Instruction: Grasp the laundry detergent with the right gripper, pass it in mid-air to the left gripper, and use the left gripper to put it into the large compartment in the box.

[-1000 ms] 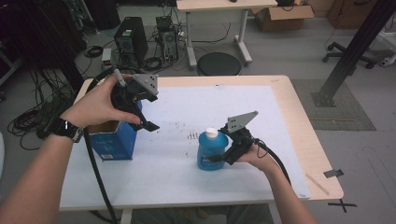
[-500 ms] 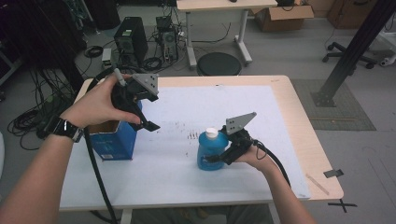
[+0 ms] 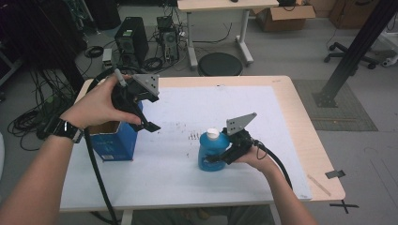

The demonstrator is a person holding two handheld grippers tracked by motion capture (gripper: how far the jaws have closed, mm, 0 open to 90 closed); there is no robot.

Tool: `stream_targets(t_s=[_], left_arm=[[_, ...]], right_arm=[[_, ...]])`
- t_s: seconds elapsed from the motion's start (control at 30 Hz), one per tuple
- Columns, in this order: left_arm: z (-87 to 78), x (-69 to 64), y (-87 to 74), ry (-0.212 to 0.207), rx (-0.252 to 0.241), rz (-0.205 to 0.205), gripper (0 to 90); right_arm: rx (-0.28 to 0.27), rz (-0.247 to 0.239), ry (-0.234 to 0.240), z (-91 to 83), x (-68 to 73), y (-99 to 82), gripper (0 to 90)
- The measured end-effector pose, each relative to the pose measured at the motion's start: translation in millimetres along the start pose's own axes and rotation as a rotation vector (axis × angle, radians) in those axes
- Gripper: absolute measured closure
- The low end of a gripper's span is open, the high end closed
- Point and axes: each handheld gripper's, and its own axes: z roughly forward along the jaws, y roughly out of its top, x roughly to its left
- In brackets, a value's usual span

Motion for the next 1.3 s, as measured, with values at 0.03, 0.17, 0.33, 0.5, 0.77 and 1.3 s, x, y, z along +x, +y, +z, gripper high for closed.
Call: stream_targets(t_s=[0.03,0.17,0.33,0.5,0.77,1.3], left_arm=[[-0.1,0.0,0.0,0.0,0.0,0.0,5.5],[0.0,0.0,-0.1,0.0,0.001,0.001,5.5],[-0.2,-0.4,0.1,0.001,-0.003,0.0,5.5],[0.2,-0.8,0.3,0.001,-0.002,0.0,5.5],[0.4,-1.1,1.6,0.002,-0.002,0.004,5.5],[-5.5,-1.5,8.7,-0.004,-0.004,0.011,5.4]], right_arm=[[0.0,-0.003,0.008,-0.1,-0.1,-0.4,28.9],[-0.012,-0.018,-0.012,-1.0,1.1,-1.4,31.4],[-0.019,-0.024,-0.005,-1.1,1.6,-2.6,35.6],[-0.025,-0.027,0.001,-1.2,2.3,-3.4,38.8],[-0.032,-0.039,-0.018,-2.0,5.3,-4.0,40.9],[-0.025,-0.014,-0.024,-9.6,-0.9,23.7,42.0]])
